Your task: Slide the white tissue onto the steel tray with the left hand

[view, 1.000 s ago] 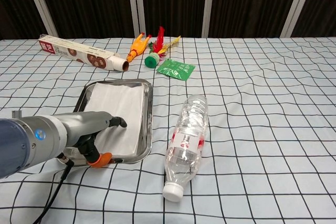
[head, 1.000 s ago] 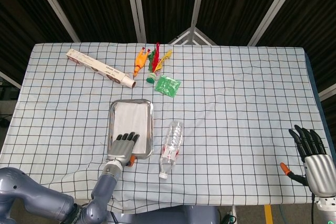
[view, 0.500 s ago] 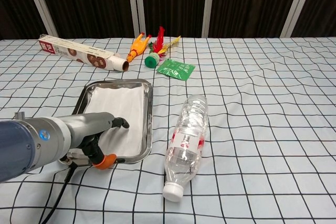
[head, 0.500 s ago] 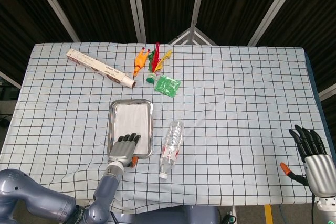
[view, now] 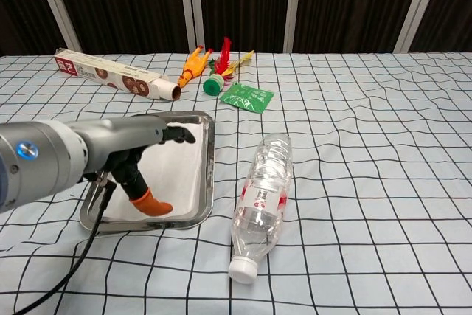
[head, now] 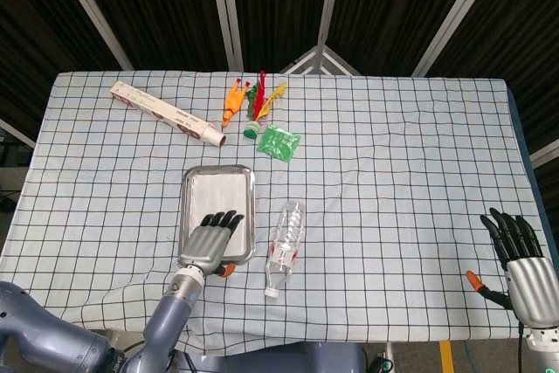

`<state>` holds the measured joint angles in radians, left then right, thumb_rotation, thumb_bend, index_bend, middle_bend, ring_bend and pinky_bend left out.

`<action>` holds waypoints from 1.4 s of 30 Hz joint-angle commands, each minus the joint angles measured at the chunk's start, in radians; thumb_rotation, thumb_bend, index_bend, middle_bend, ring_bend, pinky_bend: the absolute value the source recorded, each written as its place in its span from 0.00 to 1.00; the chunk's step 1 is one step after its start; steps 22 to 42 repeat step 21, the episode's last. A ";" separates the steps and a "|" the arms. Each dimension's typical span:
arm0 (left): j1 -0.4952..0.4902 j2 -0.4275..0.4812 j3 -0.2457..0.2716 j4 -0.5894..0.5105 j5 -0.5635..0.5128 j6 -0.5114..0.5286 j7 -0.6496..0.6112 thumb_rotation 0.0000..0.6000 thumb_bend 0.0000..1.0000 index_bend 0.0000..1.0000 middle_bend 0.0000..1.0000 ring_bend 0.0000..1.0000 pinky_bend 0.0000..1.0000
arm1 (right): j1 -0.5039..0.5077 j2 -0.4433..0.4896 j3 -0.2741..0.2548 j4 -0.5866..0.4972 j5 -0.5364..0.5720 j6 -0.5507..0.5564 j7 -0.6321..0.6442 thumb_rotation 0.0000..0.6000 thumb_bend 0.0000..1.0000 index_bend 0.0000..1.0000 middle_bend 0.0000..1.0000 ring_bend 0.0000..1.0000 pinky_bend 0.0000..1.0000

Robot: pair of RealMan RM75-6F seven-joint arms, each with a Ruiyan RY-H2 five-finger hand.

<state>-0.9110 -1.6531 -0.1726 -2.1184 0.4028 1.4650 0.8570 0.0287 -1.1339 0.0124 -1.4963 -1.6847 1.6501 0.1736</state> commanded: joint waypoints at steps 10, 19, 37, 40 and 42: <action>0.175 0.235 0.255 -0.061 0.424 0.075 -0.133 1.00 0.05 0.00 0.00 0.00 0.00 | -0.003 0.002 0.001 0.005 0.008 -0.002 -0.001 1.00 0.29 0.00 0.00 0.00 0.00; 0.467 0.355 0.567 0.257 0.960 0.296 -0.392 1.00 0.00 0.00 0.00 0.00 0.00 | -0.004 -0.008 0.001 0.003 0.005 -0.002 -0.042 1.00 0.29 0.00 0.00 0.00 0.00; 0.508 0.359 0.581 0.308 0.994 0.317 -0.425 1.00 0.00 0.00 0.00 0.00 0.00 | -0.005 -0.009 0.001 0.002 0.007 -0.003 -0.046 1.00 0.29 0.00 0.00 0.00 0.00; 0.508 0.359 0.581 0.308 0.994 0.317 -0.425 1.00 0.00 0.00 0.00 0.00 0.00 | -0.005 -0.009 0.001 0.002 0.007 -0.003 -0.046 1.00 0.29 0.00 0.00 0.00 0.00; 0.508 0.359 0.581 0.308 0.994 0.317 -0.425 1.00 0.00 0.00 0.00 0.00 0.00 | -0.005 -0.009 0.001 0.002 0.007 -0.003 -0.046 1.00 0.29 0.00 0.00 0.00 0.00</action>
